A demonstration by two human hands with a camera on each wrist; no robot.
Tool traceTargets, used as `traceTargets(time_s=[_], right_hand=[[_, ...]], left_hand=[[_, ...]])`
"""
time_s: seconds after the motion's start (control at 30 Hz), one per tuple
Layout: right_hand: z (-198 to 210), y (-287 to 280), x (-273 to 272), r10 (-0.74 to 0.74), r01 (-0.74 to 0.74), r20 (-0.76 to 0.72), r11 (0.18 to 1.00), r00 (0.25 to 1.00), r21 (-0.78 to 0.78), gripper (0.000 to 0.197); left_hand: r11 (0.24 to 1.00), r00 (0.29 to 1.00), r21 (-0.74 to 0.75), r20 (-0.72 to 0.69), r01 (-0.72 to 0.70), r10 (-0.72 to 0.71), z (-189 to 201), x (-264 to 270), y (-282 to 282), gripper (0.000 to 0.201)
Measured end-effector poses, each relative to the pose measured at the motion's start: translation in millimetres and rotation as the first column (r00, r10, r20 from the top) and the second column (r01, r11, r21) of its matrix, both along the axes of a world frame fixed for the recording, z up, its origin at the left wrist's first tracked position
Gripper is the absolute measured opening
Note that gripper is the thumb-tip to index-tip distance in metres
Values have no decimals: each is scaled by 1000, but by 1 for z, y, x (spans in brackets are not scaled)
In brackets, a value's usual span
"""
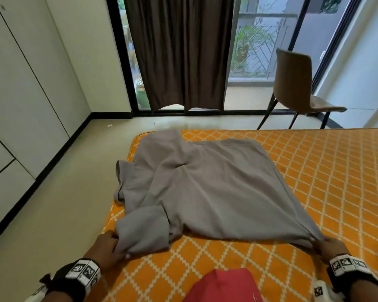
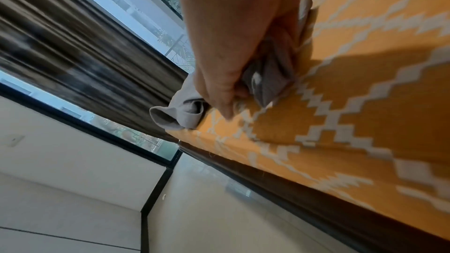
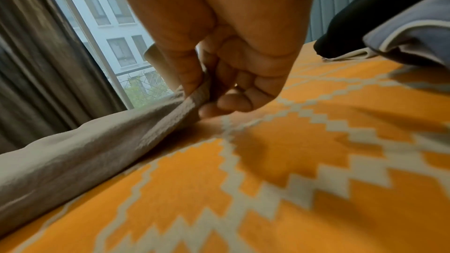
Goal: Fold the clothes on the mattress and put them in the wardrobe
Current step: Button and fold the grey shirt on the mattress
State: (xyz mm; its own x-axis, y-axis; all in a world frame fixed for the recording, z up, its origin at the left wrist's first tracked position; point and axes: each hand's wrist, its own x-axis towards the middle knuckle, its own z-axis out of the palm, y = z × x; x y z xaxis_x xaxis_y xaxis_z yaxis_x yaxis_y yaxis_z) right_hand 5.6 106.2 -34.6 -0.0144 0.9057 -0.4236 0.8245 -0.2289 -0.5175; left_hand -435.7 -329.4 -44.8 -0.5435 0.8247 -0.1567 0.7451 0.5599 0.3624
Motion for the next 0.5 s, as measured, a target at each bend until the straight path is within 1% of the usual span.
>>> traceTargets(time_s=[0.03,0.07,0.1,0.13,0.17,0.2,0.23,0.27,0.3,0.33,0.37,0.4,0.43,0.47,0.5], right_hand=[[-1,1,6,-42,42,-24,999,999,13,33],[0,1,12,-107,108,-35,993,994,43,32],[1,-1,18,-183,188,-72,980,981,73,30],[4,-5,22,-258,269,-120,959,959,86,28],[7,-10,28,-322,337,-179,939,930,62,24],[7,-13,31,-366,382,-243,924,898,19,20],[4,-17,35,-379,389,-282,921,881,-23,21],[0,-20,39,-389,390,-278,919,878,-57,23],[-9,-17,45,-392,386,-286,919,875,-77,30],[-18,-14,47,-380,376,-290,924,879,-71,35],[-19,-16,45,-369,366,-295,928,881,-69,36],[-17,-17,42,-386,380,-253,922,887,-75,32],[-12,-21,39,-384,376,-202,923,901,-80,25],[-8,-25,33,-378,369,-160,925,912,-86,19],[-6,-26,31,-355,349,-135,935,925,-68,22]], left_hand=[[983,999,183,-44,22,-14,0,1,0,58],[925,999,380,-45,13,4,1,1,-1,53],[859,997,506,63,-73,48,10,0,-2,50],[790,969,574,224,-215,102,23,3,-3,49],[728,924,595,356,-340,140,31,4,-6,44],[692,875,601,474,-400,95,36,2,-8,33],[748,844,550,536,-371,24,43,6,-8,25],[857,830,458,554,-235,-68,52,12,-6,24],[950,829,313,533,-6,-171,54,17,-4,22],[961,797,148,537,233,-276,53,23,0,23],[910,758,48,536,412,-371,47,25,1,27],[872,734,-11,544,490,-406,44,25,3,29],[893,762,-16,528,450,-375,43,22,6,29],[947,824,33,485,319,-294,41,17,13,30],[987,905,113,398,116,-151,34,8,19,33]])
